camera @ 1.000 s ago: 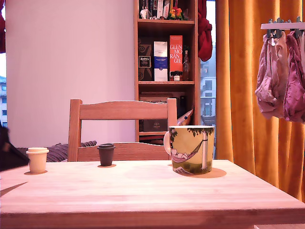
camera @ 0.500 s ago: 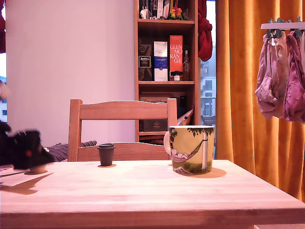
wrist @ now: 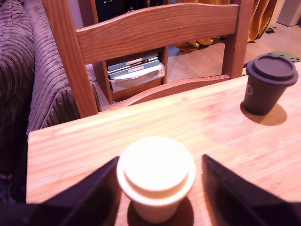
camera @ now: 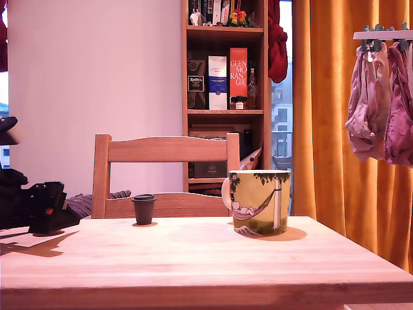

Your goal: Pick up the coffee capsules on the table and drop them inside the coffee cup

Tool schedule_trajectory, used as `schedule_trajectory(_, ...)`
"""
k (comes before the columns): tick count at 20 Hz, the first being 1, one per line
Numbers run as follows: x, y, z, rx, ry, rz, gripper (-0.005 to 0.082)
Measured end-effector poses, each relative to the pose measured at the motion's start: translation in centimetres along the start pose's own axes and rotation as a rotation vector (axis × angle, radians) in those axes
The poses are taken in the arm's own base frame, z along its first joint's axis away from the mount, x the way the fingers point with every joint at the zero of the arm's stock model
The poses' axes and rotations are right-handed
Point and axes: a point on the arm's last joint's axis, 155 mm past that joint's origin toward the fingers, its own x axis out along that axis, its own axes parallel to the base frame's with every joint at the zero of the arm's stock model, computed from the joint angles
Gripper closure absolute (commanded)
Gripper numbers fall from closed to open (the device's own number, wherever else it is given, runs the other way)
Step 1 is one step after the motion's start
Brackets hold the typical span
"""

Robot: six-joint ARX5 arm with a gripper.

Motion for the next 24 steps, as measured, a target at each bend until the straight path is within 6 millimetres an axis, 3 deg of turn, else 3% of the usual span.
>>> schedule_trajectory(2, 0.0, 0.0, -0.1, -0.001, 0.004, 0.000, 0.0339)
schedule_trajectory(5, 0.0, 0.0, -0.9, -0.004, 0.035, 0.000, 0.0563)
schedule_trajectory(6, 0.0, 0.0, -1.0, -0.004, 0.040, 0.000, 0.0601)
schedule_trajectory(21, 0.1, -1.4, -0.5, -0.004, 0.029, -0.078, 0.0612)
schedule_trajectory(24, -0.6, -1.9, 0.9, -0.001, 0.015, -0.097, 0.0612)
